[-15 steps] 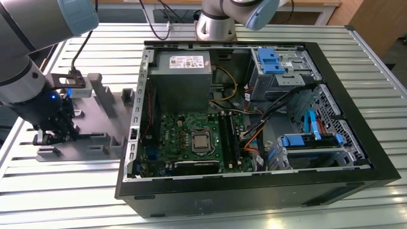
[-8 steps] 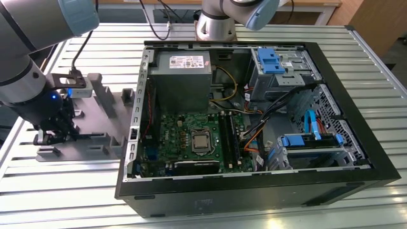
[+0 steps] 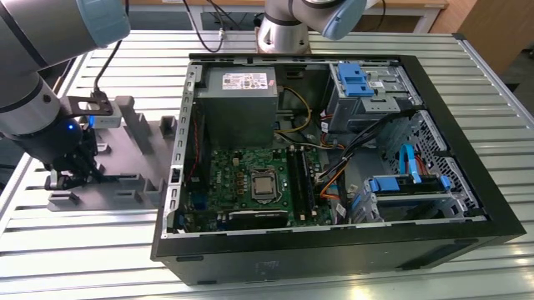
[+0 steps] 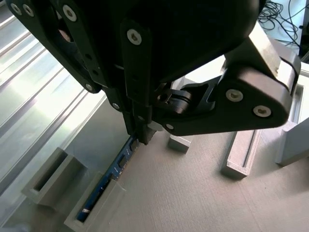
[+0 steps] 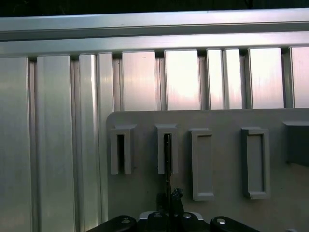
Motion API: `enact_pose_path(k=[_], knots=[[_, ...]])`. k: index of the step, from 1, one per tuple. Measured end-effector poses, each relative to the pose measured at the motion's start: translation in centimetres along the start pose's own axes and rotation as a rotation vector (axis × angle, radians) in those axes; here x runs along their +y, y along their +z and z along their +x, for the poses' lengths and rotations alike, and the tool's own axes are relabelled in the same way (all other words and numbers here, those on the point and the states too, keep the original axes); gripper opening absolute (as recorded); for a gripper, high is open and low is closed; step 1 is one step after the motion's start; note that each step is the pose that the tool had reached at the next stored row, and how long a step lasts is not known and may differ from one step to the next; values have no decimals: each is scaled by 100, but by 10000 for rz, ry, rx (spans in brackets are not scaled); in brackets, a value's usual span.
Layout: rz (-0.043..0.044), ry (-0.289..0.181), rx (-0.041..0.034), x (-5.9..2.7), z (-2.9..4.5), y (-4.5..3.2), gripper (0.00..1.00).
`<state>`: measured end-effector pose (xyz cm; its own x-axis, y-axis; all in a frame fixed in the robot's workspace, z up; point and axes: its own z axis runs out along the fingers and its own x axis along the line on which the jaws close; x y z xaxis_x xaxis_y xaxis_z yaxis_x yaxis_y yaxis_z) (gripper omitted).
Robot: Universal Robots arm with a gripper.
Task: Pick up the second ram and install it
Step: 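Pick up the second ram and move it above second insertion slot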
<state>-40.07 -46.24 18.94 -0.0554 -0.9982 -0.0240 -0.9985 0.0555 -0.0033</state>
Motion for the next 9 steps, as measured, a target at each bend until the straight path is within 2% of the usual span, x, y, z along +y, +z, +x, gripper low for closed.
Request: enact_pose_path(k=[9], knots=[[-6,-326,-2,-1,10,1,14]])
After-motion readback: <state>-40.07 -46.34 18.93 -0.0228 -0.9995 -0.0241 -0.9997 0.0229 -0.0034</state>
